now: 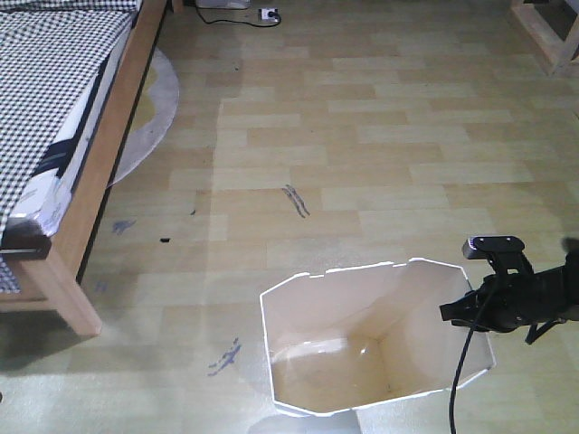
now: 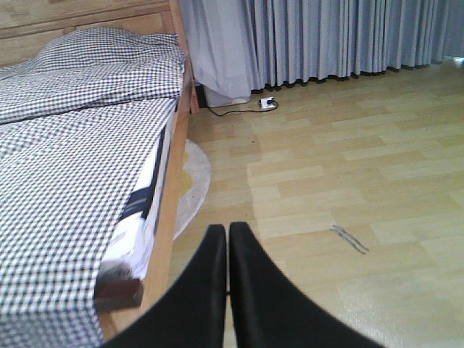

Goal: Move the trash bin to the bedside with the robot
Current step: 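Carry the held bin forward alongside the bed toward the curtains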

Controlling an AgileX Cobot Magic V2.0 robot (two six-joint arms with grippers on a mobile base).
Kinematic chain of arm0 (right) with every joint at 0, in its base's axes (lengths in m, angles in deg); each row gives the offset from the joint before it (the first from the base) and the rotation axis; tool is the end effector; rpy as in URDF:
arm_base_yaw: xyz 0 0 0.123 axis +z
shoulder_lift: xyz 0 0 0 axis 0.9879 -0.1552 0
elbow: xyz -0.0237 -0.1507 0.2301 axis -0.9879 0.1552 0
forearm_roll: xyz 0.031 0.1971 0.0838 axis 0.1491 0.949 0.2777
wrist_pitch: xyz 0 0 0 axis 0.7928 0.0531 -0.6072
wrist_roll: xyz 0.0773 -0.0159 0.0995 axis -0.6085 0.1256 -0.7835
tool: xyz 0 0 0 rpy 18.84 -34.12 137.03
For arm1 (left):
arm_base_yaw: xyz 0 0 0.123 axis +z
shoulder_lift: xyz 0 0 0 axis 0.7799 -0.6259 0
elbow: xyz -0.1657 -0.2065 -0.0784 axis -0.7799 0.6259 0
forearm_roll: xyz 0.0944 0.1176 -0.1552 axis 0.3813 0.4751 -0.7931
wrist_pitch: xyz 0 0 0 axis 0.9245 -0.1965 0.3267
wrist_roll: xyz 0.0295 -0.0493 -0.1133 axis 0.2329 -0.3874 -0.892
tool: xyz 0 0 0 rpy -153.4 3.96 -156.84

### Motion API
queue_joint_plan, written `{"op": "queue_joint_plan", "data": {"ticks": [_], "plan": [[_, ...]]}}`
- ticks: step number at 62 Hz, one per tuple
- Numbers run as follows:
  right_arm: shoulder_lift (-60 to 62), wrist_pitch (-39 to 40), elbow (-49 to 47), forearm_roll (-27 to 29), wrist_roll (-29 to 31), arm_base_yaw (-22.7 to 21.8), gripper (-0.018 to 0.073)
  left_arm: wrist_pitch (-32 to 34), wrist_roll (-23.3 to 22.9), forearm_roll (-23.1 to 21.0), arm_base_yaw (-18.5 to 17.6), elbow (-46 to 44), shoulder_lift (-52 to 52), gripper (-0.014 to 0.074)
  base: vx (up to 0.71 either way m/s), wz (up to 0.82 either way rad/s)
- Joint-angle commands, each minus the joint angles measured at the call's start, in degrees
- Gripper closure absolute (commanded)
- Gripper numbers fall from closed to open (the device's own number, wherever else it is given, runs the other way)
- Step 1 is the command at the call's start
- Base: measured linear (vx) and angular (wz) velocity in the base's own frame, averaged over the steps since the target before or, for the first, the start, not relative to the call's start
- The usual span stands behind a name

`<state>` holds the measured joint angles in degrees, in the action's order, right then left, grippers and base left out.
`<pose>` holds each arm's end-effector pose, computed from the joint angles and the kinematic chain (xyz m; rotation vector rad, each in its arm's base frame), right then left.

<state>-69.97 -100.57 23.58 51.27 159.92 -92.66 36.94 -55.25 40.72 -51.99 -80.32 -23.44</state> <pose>0.2653 -0.0069 0.0256 -0.1952 2.7964 0.4369 0.0630 0.0041 0.1741 0.0641 1.7581 0.0908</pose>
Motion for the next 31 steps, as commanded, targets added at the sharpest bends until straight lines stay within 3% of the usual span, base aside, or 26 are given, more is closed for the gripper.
{"op": "queue_joint_plan", "data": {"ticks": [1,31], "plan": [[3.53,-10.63,-0.67,2.20,-0.37,-0.19,0.0570,4.25,-0.46,-0.20,-0.35,1.60,0.54,0.0602,0.35,-0.12],[3.53,-10.63,-0.67,2.20,-0.37,-0.19,0.0570,4.25,-0.46,-0.20,-0.35,1.60,0.54,0.0602,0.37,-0.06]]}}
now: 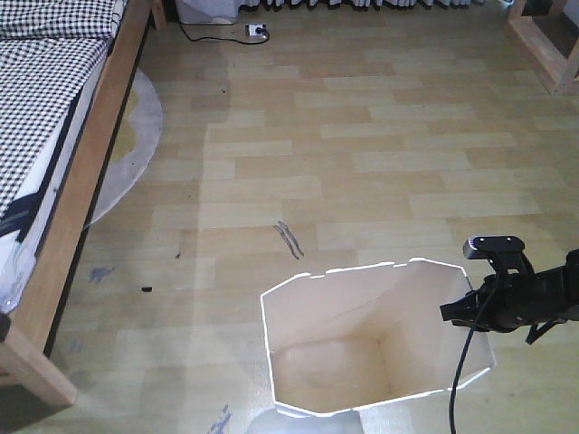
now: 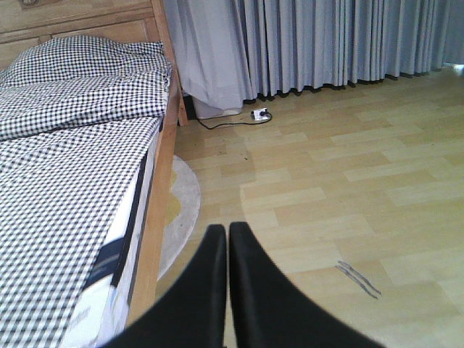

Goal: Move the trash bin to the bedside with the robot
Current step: 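Carry the held bin forward alongside the bed toward the curtains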

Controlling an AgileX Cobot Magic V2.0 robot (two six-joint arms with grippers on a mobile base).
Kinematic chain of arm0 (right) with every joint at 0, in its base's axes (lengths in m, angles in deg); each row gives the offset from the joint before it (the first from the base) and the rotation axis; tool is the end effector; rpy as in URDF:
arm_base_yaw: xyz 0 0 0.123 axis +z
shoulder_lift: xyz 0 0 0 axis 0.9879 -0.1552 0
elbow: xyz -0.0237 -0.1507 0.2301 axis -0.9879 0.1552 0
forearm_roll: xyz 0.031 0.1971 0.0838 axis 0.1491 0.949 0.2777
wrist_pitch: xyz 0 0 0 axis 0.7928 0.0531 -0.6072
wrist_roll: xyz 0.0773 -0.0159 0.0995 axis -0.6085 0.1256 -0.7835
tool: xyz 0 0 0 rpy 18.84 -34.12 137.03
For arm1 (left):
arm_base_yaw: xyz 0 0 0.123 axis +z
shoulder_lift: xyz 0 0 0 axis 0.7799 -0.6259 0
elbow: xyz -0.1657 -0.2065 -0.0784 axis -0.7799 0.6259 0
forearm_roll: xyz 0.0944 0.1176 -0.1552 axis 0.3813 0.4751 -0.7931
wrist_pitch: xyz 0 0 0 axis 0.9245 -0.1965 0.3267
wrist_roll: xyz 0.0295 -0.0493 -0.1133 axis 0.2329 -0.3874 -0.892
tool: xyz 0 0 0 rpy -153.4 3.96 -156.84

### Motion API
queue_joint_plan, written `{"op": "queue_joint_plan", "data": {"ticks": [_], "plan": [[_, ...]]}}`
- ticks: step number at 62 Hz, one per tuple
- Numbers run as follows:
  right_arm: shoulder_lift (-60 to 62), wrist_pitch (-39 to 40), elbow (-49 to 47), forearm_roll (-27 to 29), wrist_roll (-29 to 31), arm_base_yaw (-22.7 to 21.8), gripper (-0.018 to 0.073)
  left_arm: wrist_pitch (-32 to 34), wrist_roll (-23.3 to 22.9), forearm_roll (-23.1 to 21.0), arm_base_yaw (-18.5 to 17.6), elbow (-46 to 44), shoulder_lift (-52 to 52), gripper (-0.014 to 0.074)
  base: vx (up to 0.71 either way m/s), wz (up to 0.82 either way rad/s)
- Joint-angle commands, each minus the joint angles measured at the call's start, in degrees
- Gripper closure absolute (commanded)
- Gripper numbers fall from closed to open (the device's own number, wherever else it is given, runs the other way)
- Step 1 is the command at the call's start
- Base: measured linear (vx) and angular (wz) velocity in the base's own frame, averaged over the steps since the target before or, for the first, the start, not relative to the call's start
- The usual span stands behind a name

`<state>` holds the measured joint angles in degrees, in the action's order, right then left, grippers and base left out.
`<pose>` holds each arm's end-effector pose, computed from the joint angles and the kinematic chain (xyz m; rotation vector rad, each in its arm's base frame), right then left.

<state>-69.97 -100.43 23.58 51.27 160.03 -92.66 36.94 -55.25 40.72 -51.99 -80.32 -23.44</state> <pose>0.2653 -0.0072 0.0254 -0.1976 2.7971 0.4332 0.0630 0.0041 0.1741 0.0641 1.7581 0.0908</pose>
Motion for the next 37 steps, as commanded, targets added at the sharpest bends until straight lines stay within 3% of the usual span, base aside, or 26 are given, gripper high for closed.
{"op": "queue_joint_plan", "data": {"ticks": [1,37], "plan": [[3.53,-10.77,-0.67,2.20,-0.49,-0.19,0.0570,4.25,-0.46,-0.20,-0.35,1.60,0.54,0.0602,0.38,0.01],[3.53,-10.77,-0.67,2.20,-0.49,-0.19,0.0570,4.25,-0.46,-0.20,-0.35,1.60,0.54,0.0602,0.37,0.04]]}}
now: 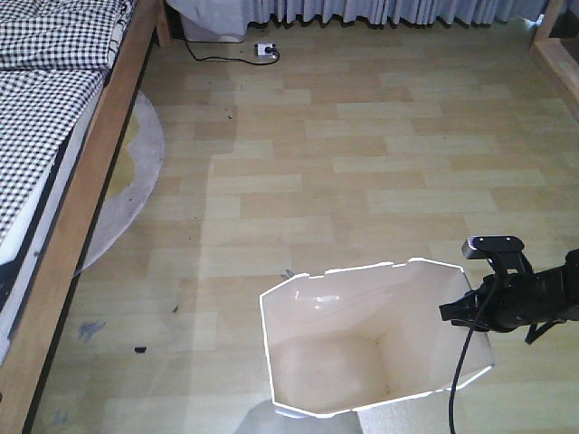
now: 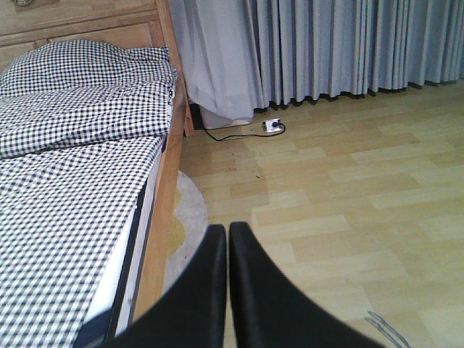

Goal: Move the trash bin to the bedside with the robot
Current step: 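Carry the held bin forward alongside the bed toward the curtains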

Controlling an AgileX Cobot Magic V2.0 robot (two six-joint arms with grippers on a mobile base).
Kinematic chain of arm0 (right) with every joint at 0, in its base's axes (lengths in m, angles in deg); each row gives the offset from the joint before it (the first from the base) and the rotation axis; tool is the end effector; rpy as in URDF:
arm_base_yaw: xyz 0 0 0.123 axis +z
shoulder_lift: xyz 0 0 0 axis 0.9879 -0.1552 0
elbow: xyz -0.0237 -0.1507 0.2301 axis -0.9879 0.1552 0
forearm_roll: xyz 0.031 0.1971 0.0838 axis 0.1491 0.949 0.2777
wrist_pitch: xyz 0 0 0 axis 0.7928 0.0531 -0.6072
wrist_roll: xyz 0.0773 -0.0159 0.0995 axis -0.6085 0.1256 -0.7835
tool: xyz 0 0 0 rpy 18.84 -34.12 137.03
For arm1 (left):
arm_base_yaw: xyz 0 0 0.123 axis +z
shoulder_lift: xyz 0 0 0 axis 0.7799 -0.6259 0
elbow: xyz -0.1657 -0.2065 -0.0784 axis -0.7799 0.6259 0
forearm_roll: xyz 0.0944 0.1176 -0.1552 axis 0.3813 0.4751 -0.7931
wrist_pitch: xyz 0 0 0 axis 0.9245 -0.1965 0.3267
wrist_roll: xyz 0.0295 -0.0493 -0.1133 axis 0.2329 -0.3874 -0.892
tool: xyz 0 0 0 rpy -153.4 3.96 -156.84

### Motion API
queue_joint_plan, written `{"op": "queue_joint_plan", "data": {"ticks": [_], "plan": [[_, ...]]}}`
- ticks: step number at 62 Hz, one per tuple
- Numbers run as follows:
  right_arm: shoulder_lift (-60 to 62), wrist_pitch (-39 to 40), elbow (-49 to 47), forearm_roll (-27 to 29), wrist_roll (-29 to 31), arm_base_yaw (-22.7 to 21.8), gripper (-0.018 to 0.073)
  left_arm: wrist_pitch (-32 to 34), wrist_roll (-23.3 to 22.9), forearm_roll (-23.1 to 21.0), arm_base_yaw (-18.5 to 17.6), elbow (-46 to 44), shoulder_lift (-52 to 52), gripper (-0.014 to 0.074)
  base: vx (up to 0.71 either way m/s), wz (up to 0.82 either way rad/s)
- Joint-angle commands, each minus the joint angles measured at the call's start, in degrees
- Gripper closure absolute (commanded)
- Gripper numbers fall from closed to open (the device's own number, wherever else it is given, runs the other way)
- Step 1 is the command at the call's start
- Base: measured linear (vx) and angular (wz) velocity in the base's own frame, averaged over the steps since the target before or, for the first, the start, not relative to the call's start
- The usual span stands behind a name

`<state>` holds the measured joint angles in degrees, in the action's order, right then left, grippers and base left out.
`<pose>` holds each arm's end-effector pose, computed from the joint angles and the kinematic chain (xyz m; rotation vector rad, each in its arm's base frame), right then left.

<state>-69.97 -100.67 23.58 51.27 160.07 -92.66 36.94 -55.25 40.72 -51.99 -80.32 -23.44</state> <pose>0.2653 -0.0067 0.0256 -0.1991 2.7950 0.4386 0.0630 0.0041 0.1741 0.0641 1.7581 0.0908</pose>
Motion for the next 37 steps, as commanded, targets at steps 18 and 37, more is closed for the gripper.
{"op": "queue_joint_plan", "data": {"ticks": [18,37], "plan": [[3.53,-10.54,-0.67,2.20,-0.52,-0.19,0.0570,4.25,-0.46,-0.20,-0.35,1.60,0.54,0.0602,0.34,-0.03],[3.53,-10.54,-0.67,2.20,-0.52,-0.19,0.0570,4.25,-0.46,-0.20,-0.35,1.60,0.54,0.0602,0.32,-0.05]]}}
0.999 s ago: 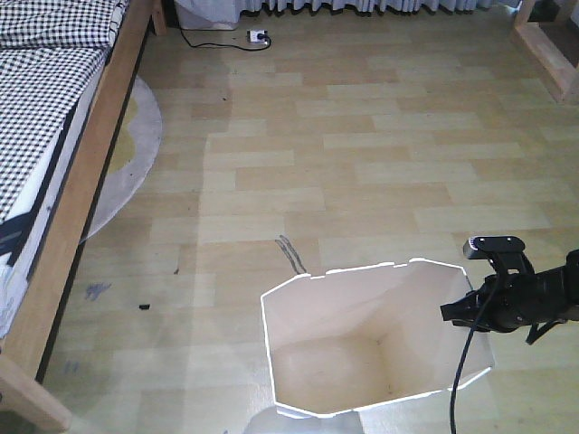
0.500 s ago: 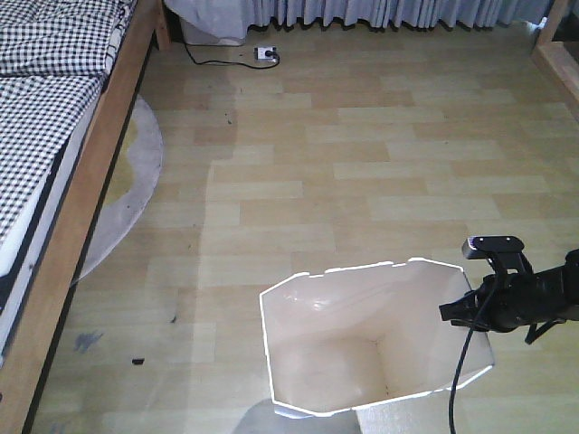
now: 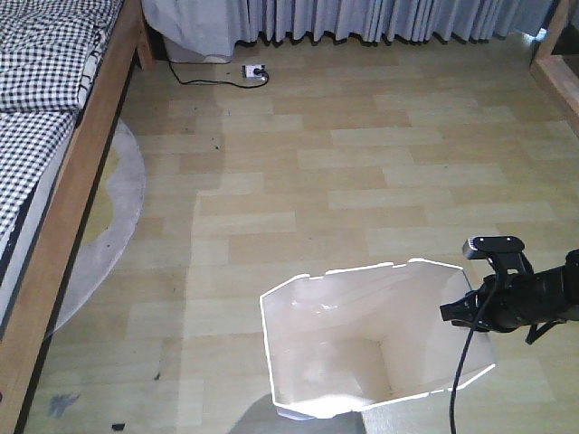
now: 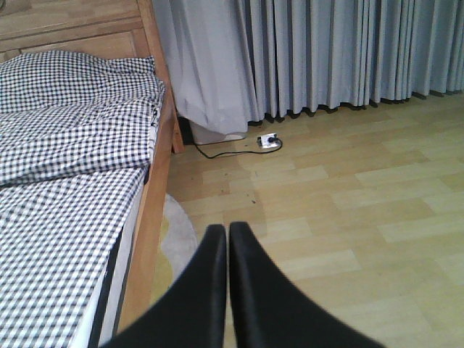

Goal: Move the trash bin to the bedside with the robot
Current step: 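Carry the held bin forward alongside the bed toward the curtains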

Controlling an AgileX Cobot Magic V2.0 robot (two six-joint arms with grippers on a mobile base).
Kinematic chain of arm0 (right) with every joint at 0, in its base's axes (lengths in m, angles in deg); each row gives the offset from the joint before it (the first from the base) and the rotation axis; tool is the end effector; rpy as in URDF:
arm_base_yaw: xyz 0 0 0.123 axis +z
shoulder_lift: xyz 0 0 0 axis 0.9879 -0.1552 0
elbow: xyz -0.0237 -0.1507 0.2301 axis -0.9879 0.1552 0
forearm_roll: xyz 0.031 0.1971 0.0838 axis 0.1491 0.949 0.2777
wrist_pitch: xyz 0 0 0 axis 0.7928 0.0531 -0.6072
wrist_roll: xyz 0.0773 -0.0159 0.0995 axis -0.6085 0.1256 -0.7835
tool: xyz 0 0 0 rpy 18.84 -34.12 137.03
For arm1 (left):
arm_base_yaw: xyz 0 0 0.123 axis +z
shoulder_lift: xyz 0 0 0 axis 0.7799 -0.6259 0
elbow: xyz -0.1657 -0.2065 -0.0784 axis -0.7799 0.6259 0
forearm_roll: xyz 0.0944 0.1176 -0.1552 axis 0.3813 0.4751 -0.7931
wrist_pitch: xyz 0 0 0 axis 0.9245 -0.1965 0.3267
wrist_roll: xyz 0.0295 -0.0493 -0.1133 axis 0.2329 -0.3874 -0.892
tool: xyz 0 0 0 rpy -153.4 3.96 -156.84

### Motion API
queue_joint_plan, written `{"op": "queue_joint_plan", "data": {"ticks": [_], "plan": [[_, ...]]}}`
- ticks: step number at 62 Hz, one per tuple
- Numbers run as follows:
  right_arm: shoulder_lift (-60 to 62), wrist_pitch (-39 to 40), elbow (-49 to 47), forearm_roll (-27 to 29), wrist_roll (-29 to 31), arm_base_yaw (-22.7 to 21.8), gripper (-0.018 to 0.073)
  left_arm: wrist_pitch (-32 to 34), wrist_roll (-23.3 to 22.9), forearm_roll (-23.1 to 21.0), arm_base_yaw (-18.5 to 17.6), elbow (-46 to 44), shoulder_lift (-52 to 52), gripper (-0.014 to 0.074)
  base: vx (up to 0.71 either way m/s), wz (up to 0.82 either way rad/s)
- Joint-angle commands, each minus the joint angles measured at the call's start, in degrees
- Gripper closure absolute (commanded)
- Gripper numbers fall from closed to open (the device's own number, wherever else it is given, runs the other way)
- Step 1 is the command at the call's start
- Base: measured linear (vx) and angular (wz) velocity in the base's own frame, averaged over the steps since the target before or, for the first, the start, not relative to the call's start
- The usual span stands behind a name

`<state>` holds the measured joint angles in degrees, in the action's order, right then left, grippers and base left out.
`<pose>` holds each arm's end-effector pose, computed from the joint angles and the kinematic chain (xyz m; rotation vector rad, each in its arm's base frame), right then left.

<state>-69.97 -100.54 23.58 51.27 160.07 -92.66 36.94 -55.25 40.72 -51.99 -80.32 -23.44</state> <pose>0.2653 -0.0070 0.0255 -0.1988 2.7961 0.4356 0.0630 0.0041 0.1741 0.0641 1.7581 0.0908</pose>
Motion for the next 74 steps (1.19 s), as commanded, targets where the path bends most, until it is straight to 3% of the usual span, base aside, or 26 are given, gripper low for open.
{"op": "queue_joint_plan", "data": {"ticks": [1,74], "plan": [[3.53,-10.66,-0.67,2.20,-0.52,-0.19,0.0570,4.25,-0.46,-0.20,-0.35,1.60,0.54,0.0602,0.32,-0.02],[3.53,-10.76,-0.67,2.20,-0.52,-0.19,0.0570,4.25,-0.46,-0.20,-0.35,1.60,0.54,0.0602,0.34,0.05]]}}
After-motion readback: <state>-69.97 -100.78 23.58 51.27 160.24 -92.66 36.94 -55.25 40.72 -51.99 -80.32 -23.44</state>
